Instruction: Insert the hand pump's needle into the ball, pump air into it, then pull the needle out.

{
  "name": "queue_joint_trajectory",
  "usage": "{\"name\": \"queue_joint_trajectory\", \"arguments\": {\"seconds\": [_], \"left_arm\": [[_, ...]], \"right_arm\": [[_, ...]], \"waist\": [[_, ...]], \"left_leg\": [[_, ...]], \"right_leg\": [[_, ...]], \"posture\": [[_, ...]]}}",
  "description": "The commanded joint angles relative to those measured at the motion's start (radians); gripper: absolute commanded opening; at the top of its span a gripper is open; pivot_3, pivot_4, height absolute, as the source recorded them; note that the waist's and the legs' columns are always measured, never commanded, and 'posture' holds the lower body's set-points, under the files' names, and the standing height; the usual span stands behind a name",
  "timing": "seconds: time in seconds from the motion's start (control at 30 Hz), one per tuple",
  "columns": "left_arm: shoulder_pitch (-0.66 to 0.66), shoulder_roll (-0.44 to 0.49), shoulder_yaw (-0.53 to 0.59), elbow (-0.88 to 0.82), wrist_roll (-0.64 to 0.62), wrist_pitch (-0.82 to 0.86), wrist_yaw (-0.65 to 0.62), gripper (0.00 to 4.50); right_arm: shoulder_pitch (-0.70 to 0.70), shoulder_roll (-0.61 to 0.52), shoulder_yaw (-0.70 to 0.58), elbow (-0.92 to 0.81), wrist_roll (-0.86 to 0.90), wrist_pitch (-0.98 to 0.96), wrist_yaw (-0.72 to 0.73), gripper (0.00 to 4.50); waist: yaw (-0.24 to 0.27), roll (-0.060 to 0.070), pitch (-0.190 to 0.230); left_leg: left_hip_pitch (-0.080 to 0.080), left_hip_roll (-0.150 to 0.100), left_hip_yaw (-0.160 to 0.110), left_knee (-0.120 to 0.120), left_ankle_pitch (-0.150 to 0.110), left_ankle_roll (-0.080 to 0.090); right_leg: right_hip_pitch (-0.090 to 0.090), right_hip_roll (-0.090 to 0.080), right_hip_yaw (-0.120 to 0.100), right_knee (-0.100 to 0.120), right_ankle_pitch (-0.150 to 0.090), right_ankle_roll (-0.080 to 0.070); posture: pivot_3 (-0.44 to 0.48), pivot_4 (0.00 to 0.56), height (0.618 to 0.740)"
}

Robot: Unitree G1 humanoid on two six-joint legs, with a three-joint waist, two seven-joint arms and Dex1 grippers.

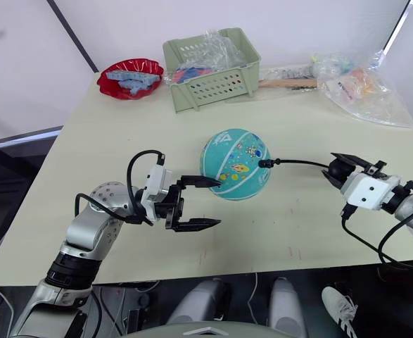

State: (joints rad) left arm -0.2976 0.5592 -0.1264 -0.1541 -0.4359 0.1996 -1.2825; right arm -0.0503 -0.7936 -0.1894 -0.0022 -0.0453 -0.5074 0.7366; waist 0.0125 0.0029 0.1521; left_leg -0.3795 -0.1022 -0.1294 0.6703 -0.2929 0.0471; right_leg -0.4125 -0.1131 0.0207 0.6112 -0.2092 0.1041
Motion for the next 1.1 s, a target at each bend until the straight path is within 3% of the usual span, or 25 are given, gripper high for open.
{"name": "queue_joint_trajectory", "arguments": {"seconds": [0.03, 0.6, 1.1], "left_arm": [[-0.008, 0.008, 0.009, -0.032, -0.017, -0.013, -0.003, 4.5], [0.048, 0.017, 0.04, -0.056, -0.033, -0.052, -0.017, 4.5], [0.26, 0.102, 0.253, -0.122, -0.057, -0.122, 0.082, 4.5]], "right_arm": [[-0.015, -0.027, 0.031, -0.013, -0.012, -0.064, 0.012, 1.63], [-0.085, -0.102, 0.27, 0.056, -0.277, -0.305, 0.009, 1.63], [-0.193, -0.069, 0.41, 0.189, -0.482, -0.294, -0.093, 1.63]], "waist": [[0.0, 0.0, 0.0], [-0.004, 0.0, 0.0], [-0.002, -0.006, 0.002]], "left_leg": [[0.0, 0.0, 0.0, 0.0, 0.0, 0.0], [0.002, 0.005, 0.004, 0.0, 0.002, -0.003], [0.016, 0.007, 0.008, 0.001, 0.004, -0.007]], "right_leg": [[0.0, 0.0, 0.0, 0.0, 0.0, 0.0], [-0.001, 0.007, 0.005, 0.003, 0.003, -0.004], [0.005, 0.008, 0.009, 0.013, 0.003, -0.007]], "posture": [[0.0, 0.15, 0.74], [0.0, 0.15, 0.74], [0.0, 0.15, 0.74]]}}
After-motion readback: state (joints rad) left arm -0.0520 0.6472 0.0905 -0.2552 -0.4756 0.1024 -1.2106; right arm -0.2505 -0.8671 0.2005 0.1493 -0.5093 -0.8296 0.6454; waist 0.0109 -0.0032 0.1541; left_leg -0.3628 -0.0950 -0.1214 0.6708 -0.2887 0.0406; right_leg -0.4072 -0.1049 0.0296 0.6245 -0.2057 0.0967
